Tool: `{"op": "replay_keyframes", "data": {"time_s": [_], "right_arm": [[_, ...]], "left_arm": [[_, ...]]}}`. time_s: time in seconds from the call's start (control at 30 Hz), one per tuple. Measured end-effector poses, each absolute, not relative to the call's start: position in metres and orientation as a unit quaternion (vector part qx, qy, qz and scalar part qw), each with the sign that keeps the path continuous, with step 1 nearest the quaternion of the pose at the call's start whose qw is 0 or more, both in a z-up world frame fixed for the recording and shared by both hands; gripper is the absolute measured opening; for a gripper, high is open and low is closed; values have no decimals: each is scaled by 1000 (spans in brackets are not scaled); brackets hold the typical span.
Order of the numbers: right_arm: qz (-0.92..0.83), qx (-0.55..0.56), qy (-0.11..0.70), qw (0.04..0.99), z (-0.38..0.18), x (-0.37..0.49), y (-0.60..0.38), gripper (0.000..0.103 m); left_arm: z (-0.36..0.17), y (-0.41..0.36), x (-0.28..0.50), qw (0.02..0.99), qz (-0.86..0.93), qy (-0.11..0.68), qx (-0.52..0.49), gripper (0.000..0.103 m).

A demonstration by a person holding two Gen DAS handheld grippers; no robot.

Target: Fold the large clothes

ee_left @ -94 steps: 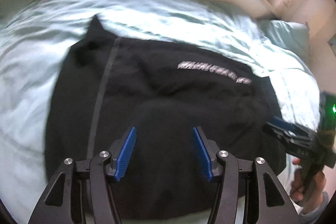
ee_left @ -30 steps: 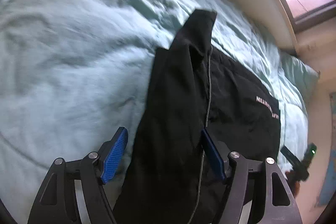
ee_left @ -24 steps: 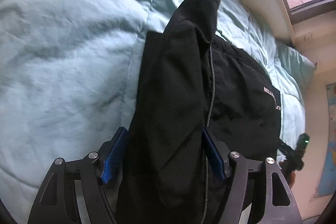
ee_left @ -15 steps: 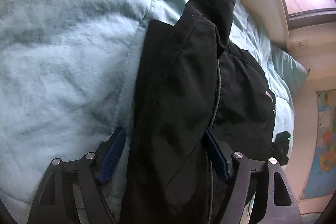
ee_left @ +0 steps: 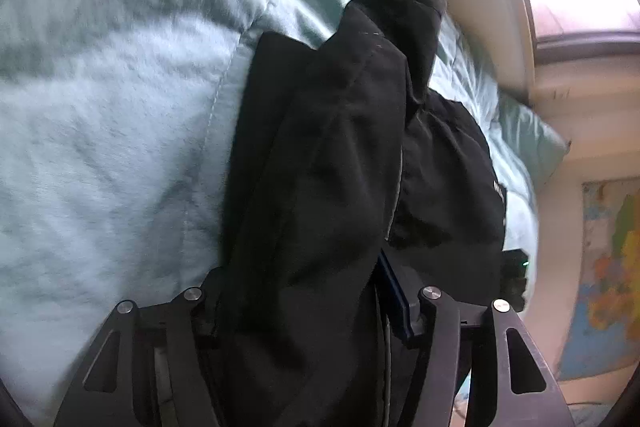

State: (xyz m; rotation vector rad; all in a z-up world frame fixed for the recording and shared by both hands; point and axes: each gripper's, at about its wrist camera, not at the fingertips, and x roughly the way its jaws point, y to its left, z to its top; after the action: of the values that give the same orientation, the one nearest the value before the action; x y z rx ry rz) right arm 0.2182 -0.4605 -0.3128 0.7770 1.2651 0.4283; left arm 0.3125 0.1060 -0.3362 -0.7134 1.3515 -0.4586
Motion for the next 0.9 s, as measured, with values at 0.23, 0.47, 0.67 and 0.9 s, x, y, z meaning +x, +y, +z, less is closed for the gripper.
{"op": "replay_keyframes", "data": {"time_s": [0.23, 0.47, 0.67, 0.9], "right_arm": [[201, 322, 541, 750, -269, 194, -453, 42], [252, 337, 482, 768, -202, 148, -437, 35], [270, 324, 457, 783, -182, 115, -429, 35], [260, 296, 479, 785, -165, 57, -430, 35]], "left_arm": [[-283, 97, 272, 749, -210, 541, -319, 25], [-196, 75, 197, 783, -241, 488, -302, 22], [-128, 79, 106, 801, -256, 449, -302, 22], [-112, 91, 10, 793, -254, 456, -315, 23]]}}
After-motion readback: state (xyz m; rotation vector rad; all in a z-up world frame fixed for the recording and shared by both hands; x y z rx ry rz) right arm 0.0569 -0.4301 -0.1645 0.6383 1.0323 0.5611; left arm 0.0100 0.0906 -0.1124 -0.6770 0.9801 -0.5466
